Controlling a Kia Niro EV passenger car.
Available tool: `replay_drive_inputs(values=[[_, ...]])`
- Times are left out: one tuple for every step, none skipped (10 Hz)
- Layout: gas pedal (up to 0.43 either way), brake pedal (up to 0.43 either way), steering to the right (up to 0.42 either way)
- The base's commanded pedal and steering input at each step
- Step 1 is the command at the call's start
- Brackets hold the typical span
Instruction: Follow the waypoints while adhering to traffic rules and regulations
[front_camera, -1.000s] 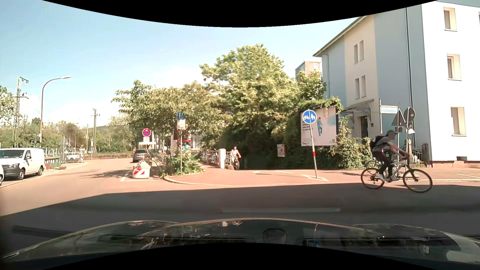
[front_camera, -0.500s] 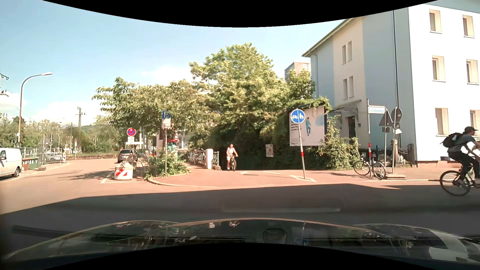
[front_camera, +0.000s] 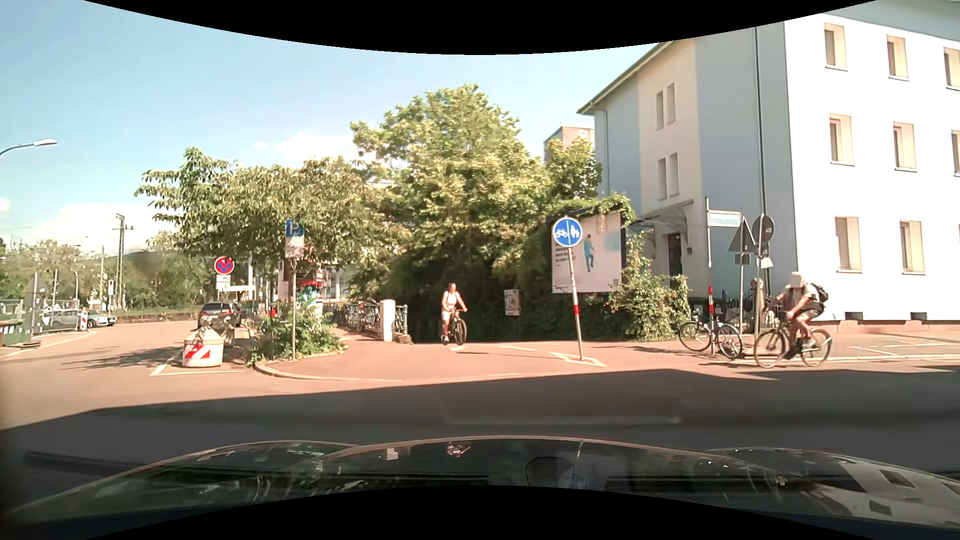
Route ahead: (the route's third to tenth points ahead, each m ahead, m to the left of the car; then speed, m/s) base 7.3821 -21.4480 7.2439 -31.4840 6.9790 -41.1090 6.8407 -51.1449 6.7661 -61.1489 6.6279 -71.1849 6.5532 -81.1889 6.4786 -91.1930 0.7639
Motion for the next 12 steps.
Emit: replay_drive_inputs(values=[[0.0,0.0,0.606],[0.0,0.0,0.606],[0.0,0.006,0.606],[0.0,0.006,0.606],[0.0,0.006,0.61],[0.0,0.012,0.616],[0.0,0.024,0.627],[0.0,0.03,0.64],[0.0,0.037,0.655],[0.0,0.049,0.675],[0.0,0.079,0.689],[0.0,0.091,0.697]])
